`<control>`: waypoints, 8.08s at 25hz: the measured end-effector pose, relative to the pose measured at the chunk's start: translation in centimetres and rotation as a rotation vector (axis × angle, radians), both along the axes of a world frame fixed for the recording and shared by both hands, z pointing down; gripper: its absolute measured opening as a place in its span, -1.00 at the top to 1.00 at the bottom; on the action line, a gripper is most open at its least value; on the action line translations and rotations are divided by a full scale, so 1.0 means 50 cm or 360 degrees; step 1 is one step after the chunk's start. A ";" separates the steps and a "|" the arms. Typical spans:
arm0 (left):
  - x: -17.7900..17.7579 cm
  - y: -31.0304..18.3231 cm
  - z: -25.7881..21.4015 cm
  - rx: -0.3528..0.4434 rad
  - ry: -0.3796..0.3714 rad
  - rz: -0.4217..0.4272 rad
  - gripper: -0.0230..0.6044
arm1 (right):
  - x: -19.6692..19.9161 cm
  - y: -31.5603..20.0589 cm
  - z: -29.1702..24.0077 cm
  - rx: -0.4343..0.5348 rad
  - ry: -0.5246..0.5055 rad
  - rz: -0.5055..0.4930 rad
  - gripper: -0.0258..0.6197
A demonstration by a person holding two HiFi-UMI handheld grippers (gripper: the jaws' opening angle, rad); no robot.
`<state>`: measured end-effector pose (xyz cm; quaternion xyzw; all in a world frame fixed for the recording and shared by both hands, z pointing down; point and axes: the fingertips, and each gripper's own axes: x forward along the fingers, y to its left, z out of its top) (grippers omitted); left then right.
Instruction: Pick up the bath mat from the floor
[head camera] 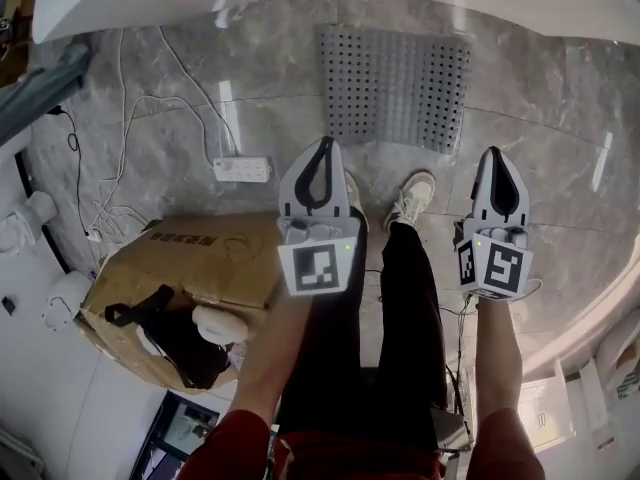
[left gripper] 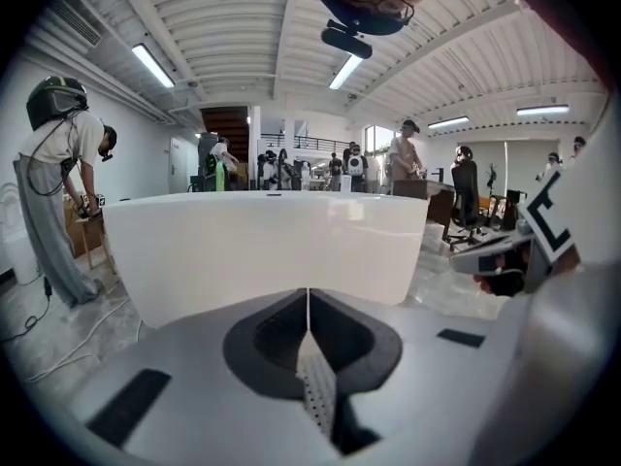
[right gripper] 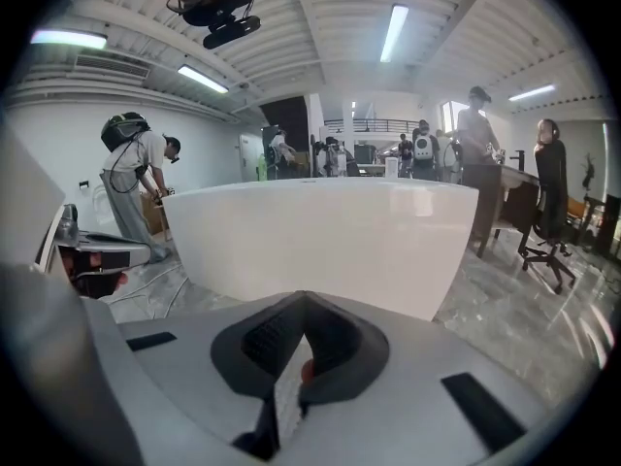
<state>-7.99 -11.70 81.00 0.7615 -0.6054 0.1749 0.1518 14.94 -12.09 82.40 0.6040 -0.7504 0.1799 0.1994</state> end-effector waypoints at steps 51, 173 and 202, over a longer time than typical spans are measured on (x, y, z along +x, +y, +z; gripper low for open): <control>-0.103 -0.031 0.949 -0.0873 -0.0163 0.0113 -0.10 | 0.131 -0.044 0.936 -0.0885 0.0070 0.0165 -0.05; -0.036 -0.100 -1.258 0.0941 0.0073 -0.0010 0.58 | 0.055 -0.075 -1.319 0.1166 0.0054 0.0303 0.76; -0.044 -0.059 -1.384 0.1260 0.0063 -0.0055 0.58 | 0.044 -0.029 -1.443 0.1493 0.0103 0.0337 0.76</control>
